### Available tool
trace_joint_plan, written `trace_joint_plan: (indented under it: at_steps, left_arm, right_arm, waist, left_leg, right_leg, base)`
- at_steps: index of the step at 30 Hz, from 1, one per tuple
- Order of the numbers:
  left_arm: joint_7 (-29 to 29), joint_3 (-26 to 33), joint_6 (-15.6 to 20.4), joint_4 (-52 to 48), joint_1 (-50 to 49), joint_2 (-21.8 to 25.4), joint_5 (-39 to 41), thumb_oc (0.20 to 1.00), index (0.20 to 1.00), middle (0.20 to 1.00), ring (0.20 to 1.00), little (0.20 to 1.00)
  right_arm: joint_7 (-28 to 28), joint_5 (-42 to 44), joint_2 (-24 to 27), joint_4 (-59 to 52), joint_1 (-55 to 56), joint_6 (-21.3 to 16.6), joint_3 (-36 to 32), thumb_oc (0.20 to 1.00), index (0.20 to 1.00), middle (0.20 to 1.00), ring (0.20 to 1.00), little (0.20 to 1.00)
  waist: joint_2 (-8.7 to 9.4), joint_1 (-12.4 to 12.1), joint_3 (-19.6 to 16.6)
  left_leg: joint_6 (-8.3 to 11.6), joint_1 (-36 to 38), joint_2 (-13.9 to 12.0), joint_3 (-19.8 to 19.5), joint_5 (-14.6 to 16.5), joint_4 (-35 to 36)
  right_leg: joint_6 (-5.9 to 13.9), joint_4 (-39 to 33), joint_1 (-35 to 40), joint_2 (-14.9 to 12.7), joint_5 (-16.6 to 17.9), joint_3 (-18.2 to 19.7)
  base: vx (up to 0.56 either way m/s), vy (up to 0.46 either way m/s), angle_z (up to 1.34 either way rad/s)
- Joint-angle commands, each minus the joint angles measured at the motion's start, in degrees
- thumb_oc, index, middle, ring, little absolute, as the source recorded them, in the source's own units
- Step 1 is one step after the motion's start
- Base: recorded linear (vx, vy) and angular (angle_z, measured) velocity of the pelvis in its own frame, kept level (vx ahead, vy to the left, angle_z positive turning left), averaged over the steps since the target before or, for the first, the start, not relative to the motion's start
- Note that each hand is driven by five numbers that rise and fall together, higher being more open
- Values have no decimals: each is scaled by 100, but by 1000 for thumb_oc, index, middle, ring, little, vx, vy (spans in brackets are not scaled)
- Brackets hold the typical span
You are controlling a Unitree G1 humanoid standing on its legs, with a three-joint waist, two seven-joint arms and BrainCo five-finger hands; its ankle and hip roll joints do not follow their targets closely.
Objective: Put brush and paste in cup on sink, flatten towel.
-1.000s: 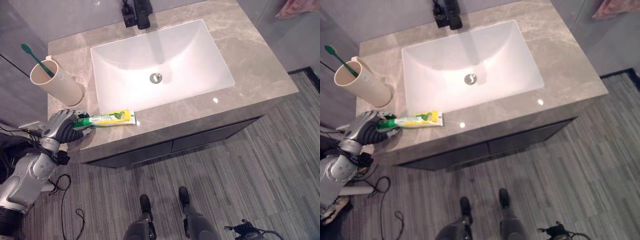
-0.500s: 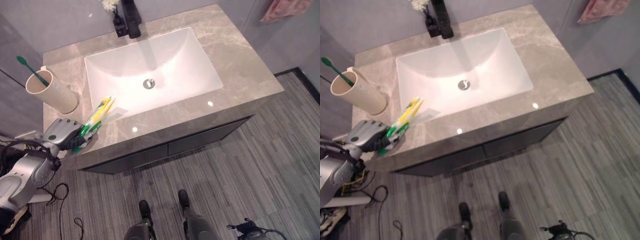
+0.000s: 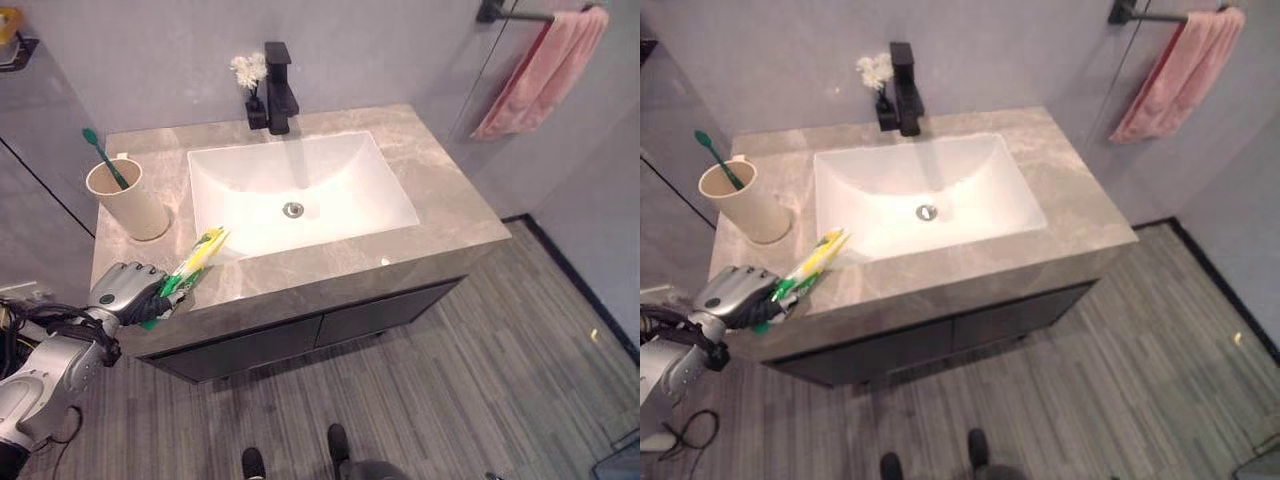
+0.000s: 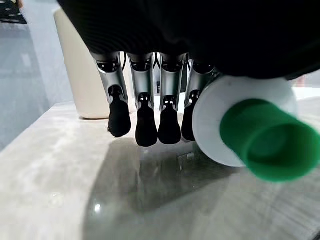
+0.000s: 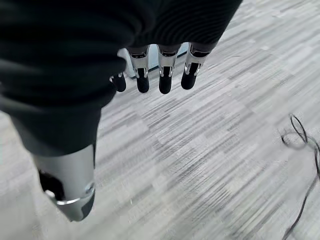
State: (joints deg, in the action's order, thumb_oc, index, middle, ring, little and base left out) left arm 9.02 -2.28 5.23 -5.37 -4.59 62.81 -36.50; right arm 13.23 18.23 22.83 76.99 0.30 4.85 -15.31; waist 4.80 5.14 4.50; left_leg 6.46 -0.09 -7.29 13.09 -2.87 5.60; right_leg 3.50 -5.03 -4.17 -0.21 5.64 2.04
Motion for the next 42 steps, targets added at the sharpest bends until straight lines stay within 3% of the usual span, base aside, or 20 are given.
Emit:
trace_joint_plan:
  at_steps: [1,6,8,9,10,13,15,19,21,25,26,31,33,36,42]
  left_arm:
    - [695,586,-22,-221,927,-8,189,200,200,200,200,200]
    - [1032,693,-33,-415,1561,254,74,200,200,200,200,200]
    - [1143,708,-115,-397,1926,474,-156,200,200,200,200,200]
    - [1245,723,-85,-411,2191,649,-314,200,200,200,200,200]
    - [1248,691,-82,-405,2222,656,-314,200,200,200,200,200]
    - [1378,626,0,-363,2682,1077,-489,200,200,200,200,200]
    - [1380,416,65,-301,3024,1360,-504,200,200,200,200,200]
    - [1374,-179,176,-177,3718,1753,-451,200,200,200,200,200]
    - [1433,-794,261,17,4289,1813,-276,200,200,200,200,200]
    - [1474,-1482,225,167,5097,1990,-178,200,200,200,200,200]
    - [1522,-1726,219,163,5393,1974,-90,200,200,200,200,200]
    - [1575,-1823,254,39,5474,2000,-15,200,200,200,200,200]
    - [1654,-1701,284,-91,5315,1956,-7,200,200,200,200,200]
    - [1767,-1621,438,-323,5144,1919,32,200,200,200,200,200]
    - [1894,-2012,731,-513,5451,1704,-38,200,200,200,200,200]
  right_arm:
    - [340,632,531,-162,-109,-247,-4,1000,1000,1000,1000,1000]
    - [840,849,1035,-1481,-76,-606,-400,1000,1000,1000,1000,1000]
    - [1266,385,1292,-3165,91,-732,-560,1000,1000,1000,1000,1000]
    - [1370,227,1368,-4231,132,-991,-685,1000,1000,1000,1000,1000]
    - [1383,210,1338,-4286,165,-959,-713,1000,1000,1000,1000,1000]
    - [1146,52,1559,-5691,130,-1406,-741,1000,1000,1000,1000,1000]
    - [896,-50,1894,-6253,-76,-1501,-557,1000,1000,1000,1000,1000]
    - [550,-1,2505,-6521,-553,-1617,-173,1000,1000,1000,1000,1000]
    - [189,1094,2558,-6320,-1154,-1856,425,1000,1000,1000,1000,1000]
    - [19,1129,2783,-6107,-1938,-1702,1174,1000,1000,1000,1000,1000]
    - [-367,1713,2662,-6030,-2408,-1621,1781,1000,1000,1000,1000,1000]
    - [-798,2369,2355,-5846,-3208,-1406,2861,1000,1000,1000,1000,1000]
    - [-1159,3225,1795,-6045,-3658,-1432,3433,1000,1000,1000,1000,1000]
    - [-1510,3764,1033,-6065,-4535,-1463,4410,1000,1000,1000,1000,1000]
    - [-1966,4309,220,-5785,-5574,-1608,5001,1000,1000,1000,1000,1000]
  waist:
    - [-318,126,-263]
    - [-307,236,-463]
    - [-348,332,-532]
    - [-394,413,-551]
    - [-392,402,-565]
    - [-449,492,-643]
    - [-494,494,-673]
    - [-506,450,-702]
    - [-523,341,-733]
    - [-494,237,-748]
    - [-459,124,-758]
    - [-408,-68,-740]
    - [-390,-218,-703]
    - [-378,-436,-666]
    - [-279,-742,-620]
  left_leg:
    - [392,472,-314,-146,521,-60]
    - [392,634,-342,-67,571,-60]
    - [391,682,-358,-43,566,-60]
    - [384,687,-349,-28,538,-60]
    - [383,690,-348,-38,568,-60]
    - [365,736,-319,-11,562,-60]
    - [357,804,-314,10,609,-60]
    - [352,802,-267,21,547,-60]
    - [359,812,-258,-6,512,-60]
    - [360,805,-235,-76,480,-60]
    - [352,825,-210,-104,471,-60]
    - [338,884,-168,-94,478,-60]
    - [328,908,-154,-86,470,-60]
    - [303,853,-105,-161,452,-60]
    - [243,844,-6,-300,459,-60]
  right_leg:
    - [941,3,-111,-528,27,-367]
    - [978,3,23,-537,59,-360]
    - [976,3,63,-542,68,-352]
    - [964,3,58,-545,107,-328]
    - [973,3,62,-546,81,-331]
    - [965,3,72,-552,97,-313]
    - [991,3,120,-558,64,-306]
    - [999,3,118,-590,113,-298]
    - [983,3,160,-616,116,-330]
    - [953,3,226,-643,94,-398]
    - [940,3,258,-657,96,-412]
    - [917,3,316,-687,88,-438]
    - [910,3,343,-709,88,-455]
    - [899,3,374,-799,84,-584]
    - [896,3,495,-931,46,-778]
  base:
    - [0,0,0]
    - [-39,46,-2]
    - [-58,58,-8]
    - [-29,48,-9]
    - [-47,38,-5]
    - [13,43,-9]
    - [9,42,-6]
    - [-8,9,-2]
    - [-32,24,-4]
    - [-17,12,1]
    - [-8,9,14]
    - [-5,8,3]
    - [-5,9,5]
    - [-7,28,13]
    - [33,20,19]
